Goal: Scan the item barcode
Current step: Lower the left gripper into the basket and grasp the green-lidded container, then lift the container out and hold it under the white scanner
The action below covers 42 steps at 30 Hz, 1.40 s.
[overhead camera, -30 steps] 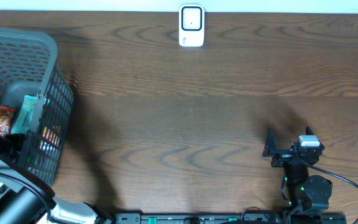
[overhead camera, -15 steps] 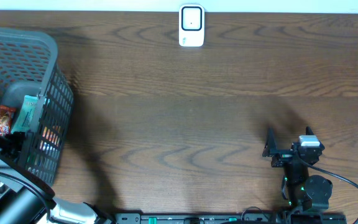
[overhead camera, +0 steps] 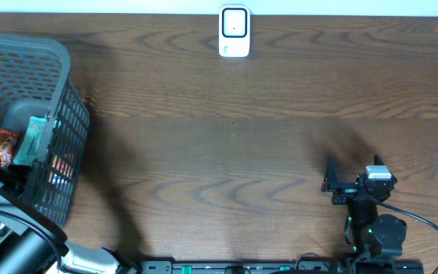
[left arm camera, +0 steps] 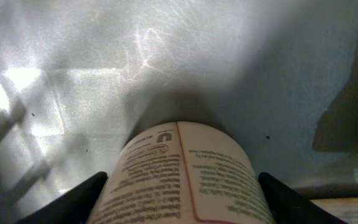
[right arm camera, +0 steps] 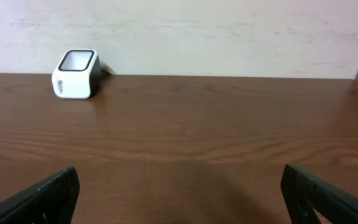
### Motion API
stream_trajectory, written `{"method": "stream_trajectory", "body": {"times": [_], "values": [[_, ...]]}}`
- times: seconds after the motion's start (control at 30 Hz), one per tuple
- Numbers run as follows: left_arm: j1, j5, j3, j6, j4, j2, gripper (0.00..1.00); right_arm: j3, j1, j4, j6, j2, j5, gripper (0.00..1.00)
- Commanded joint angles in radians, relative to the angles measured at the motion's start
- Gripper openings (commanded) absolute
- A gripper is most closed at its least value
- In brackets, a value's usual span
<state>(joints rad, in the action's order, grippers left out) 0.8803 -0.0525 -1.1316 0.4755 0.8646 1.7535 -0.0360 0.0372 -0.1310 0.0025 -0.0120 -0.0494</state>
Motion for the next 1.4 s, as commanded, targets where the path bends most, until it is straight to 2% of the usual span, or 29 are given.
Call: {"method": "stream_trajectory", "body": {"times": [0.0,0.13,0.27,0.53,0.73,0.83,1.0,1.23,1.37], "values": [[0.000,0.007,0.019,0.008,-0.002,0.006,0.68,0.003,-0.006,0.000,-0.011,0.005,-0.002,0.99],[0.000,-0.031,-0.024,0.007,0.024,0.001,0.68,0.003,-0.006,0.000,-0.011,0.005,-0.002,0.99],[0.000,-0.135,-0.105,-0.023,0.050,-0.019,0.68,0.003,-0.006,0.000,-0.011,0.005,-0.002,0.99],[0.000,-0.552,-0.326,-0.036,0.063,-0.132,0.68,0.003,-0.006,0.000,-0.011,0.005,-0.002,0.99],[-0.011,-0.866,-0.406,0.001,-0.078,-0.280,0.68,0.003,-0.006,0.000,-0.011,0.005,-0.002,0.99],[-0.060,-0.928,-0.406,0.045,-0.161,-0.355,0.68,0.003,-0.006,0.000,-0.011,0.005,-0.002,0.99],[-0.397,-0.909,-0.406,0.022,-0.190,-0.410,0.69,0.003,-0.006,0.000,-0.011,0.005,-0.002,0.99],[-0.883,-0.544,-0.403,-0.037,-0.177,-0.305,0.69,0.004,-0.006,0.000,-0.011,0.005,-0.002,0.99],[-1.057,-0.368,-0.403,0.046,-0.161,-0.201,0.69,0.003,-0.006,0.000,-0.011,0.005,-0.002,0.99]]}}
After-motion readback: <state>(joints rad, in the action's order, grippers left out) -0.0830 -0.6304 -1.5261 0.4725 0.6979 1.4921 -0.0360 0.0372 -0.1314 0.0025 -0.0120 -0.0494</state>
